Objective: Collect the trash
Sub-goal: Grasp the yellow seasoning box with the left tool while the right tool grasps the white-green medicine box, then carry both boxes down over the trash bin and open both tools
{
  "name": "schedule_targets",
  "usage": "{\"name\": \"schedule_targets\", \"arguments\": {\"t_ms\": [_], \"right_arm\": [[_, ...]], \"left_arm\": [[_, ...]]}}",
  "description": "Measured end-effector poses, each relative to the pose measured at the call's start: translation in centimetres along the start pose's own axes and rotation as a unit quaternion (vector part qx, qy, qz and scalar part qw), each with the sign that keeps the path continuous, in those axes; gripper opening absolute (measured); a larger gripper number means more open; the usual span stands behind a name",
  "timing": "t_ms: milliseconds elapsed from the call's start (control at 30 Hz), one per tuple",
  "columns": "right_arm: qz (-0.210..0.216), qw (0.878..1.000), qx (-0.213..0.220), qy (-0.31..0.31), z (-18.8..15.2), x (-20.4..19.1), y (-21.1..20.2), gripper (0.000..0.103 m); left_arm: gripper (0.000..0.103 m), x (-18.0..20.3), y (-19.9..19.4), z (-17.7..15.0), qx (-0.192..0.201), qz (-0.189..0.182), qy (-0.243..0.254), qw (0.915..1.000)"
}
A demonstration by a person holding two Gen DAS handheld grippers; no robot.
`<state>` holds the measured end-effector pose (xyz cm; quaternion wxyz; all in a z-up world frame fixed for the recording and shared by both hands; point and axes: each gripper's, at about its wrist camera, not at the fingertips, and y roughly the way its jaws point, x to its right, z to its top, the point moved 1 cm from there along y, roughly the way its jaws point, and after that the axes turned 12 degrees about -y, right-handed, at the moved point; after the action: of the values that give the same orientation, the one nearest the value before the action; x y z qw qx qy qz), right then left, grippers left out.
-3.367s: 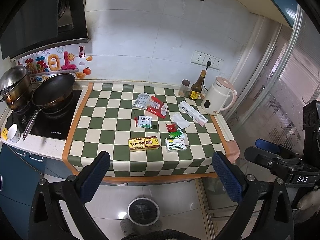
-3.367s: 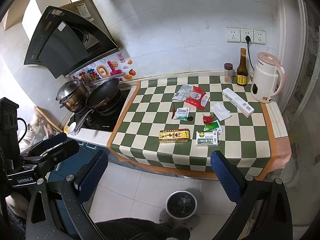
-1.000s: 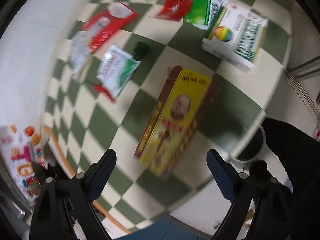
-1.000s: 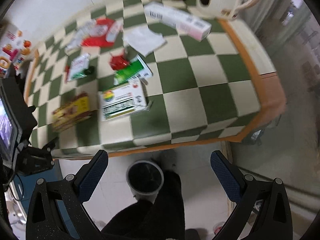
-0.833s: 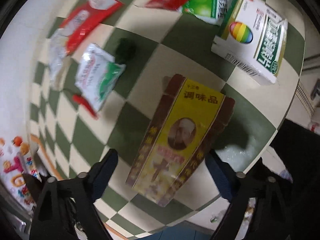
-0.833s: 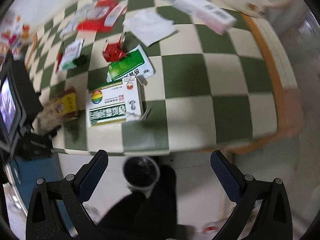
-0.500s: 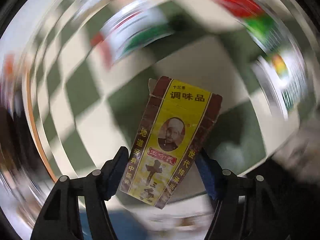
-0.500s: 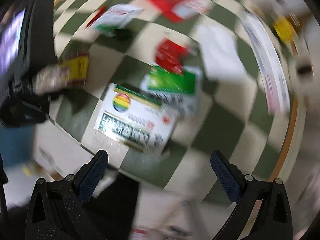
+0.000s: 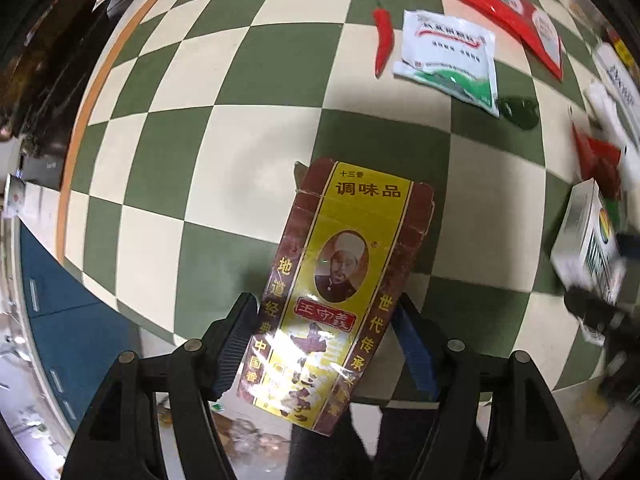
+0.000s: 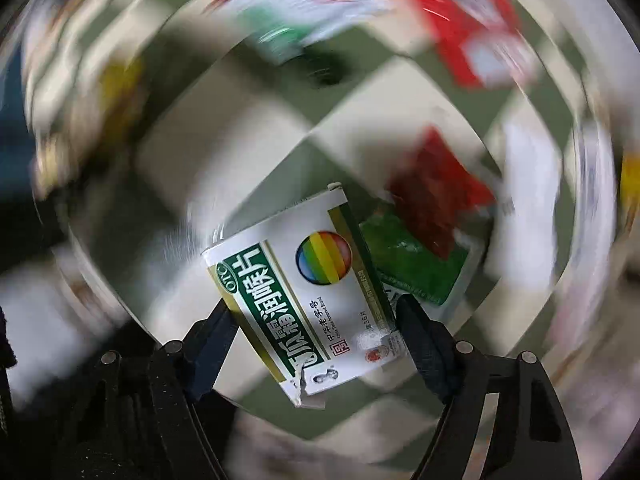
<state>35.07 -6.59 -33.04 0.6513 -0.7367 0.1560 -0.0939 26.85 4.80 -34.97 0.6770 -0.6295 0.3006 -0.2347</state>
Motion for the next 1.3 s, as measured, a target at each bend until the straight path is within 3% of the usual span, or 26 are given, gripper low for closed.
{"name": "schedule_targets", "arguments": {"t_ms": [67,167,267,333,400,433,567,633,800,867,967,1100,1233,1300], "right_arm": [[0.063,0.993,0.020,0.101,0.0,2.6,-0.4,0.083],[0.115,0.983,0.035,0.142,0.0,4.0,-0.4,0.090],[0.087,0.989,0.042,0.114,-0.7,2.9,-0.4,0.090],[0.043,0.995,0.036,0.082,-1.2,1.4,0.1,0.090],[-0.005,0.997,0.041,0.068,-1.4,0.6,0.4,0.074],[-0.029,0.996,0.059,0.066,-1.6,0.4,0.0,0.073],[-0.018,0.988,0.090,0.123,-3.0,1.3,-0.1,0.072],[-0.024,0.982,0.106,0.155,-4.4,3.9,-1.9,0.072],[-0.027,0.961,0.153,0.228,-8.0,4.9,-5.1,0.072],[-0.028,0.954,0.168,0.248,-9.7,1.9,-5.5,0.072],[-0.029,0.940,0.192,0.280,-12.5,-2.9,-6.8,0.072],[-0.029,0.923,0.214,0.319,-16.2,-10.0,-7.0,0.072],[-0.003,0.904,0.215,0.369,-21.3,-15.9,-4.4,0.072],[0.019,0.902,0.194,0.385,-23.6,-18.2,-1.6,0.072]], "left_arm": [[0.068,-1.0,0.5,0.8,-0.011,-0.016,-0.016,0.9997],[0.066,-1.9,1.6,1.6,-0.019,-0.034,-0.031,0.9988],[0.063,-3.4,2.2,1.3,-0.005,-0.029,-0.038,0.9988],[0.062,-3.7,1.9,0.8,0.002,-0.022,-0.040,0.9990],[0.061,-3.2,1.8,-0.6,0.013,-0.014,-0.039,0.9991],[0.061,-3.3,1.3,-1.1,0.019,-0.013,-0.038,0.9990],[0.061,-3.2,-0.1,-3.4,0.043,-0.017,-0.036,0.9983],[0.061,-3.7,-0.7,-4.6,0.056,-0.028,-0.035,0.9975],[0.061,-5.2,-3.3,-7.8,0.090,-0.061,-0.006,0.9940],[0.060,-6.7,-4.7,-9.8,0.105,-0.079,0.010,0.9913],[0.060,-7.2,-8.9,-10.2,0.114,-0.109,0.030,0.9870],[0.060,-9.1,-9.2,-13.8,0.104,-0.149,0.057,0.9817],[0.060,-11.0,-5.9,-18.3,0.037,-0.157,0.068,0.9846],[0.060,-11.6,-2.9,-20.1,-0.006,-0.158,0.068,0.9851]]}}
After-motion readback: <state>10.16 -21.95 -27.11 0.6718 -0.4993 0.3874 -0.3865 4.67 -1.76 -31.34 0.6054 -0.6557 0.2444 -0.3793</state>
